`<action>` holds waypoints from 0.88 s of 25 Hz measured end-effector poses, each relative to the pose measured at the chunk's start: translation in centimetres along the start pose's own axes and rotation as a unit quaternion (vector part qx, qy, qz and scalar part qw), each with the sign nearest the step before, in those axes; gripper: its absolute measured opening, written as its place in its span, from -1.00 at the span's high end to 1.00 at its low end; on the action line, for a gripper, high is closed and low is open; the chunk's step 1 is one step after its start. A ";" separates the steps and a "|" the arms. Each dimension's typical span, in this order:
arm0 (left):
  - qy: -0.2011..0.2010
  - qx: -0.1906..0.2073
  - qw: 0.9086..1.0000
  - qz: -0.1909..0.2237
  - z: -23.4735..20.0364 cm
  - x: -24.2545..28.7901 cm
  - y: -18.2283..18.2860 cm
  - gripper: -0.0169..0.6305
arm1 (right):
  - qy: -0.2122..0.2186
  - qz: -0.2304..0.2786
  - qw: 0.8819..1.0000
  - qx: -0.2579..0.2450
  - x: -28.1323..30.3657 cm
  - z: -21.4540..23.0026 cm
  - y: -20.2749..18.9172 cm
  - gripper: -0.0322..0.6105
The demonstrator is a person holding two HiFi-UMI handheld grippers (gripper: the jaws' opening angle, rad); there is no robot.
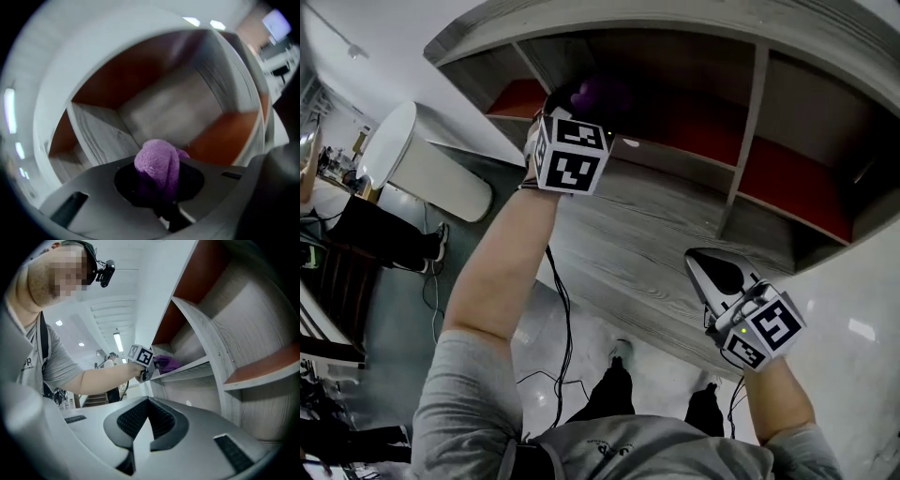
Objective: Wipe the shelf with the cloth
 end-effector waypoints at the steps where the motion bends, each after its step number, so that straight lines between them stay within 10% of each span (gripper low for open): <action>1: 0.007 -0.077 0.996 0.038 -0.2 -0.1 1.1 0.71 | -0.004 -0.007 1.000 -0.004 0.0 -0.4 0.5 0.83; 6: 0.055 -0.308 0.936 0.159 -4.1 -0.1 3.9 0.71 | -0.029 -0.042 0.998 -0.021 0.4 -2.7 3.0 0.83; 11: 0.094 -0.388 0.894 0.204 -7.5 1.3 4.4 0.70 | -0.070 -0.086 0.993 -0.048 0.1 -4.7 5.7 0.83; 22: 0.102 -0.309 0.917 0.232 -8.6 5.0 8.3 0.69 | -0.113 -0.094 0.988 -0.054 -0.5 -4.8 8.8 0.83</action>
Point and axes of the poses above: the fingertips, and each gripper's own axes: x forward along the fingers, z to its right, y out of its top, the point moved 4 cm from there along -x, backward along the fingers, and after that the axes turned 6 degrees about x, right-handed, at the moved point
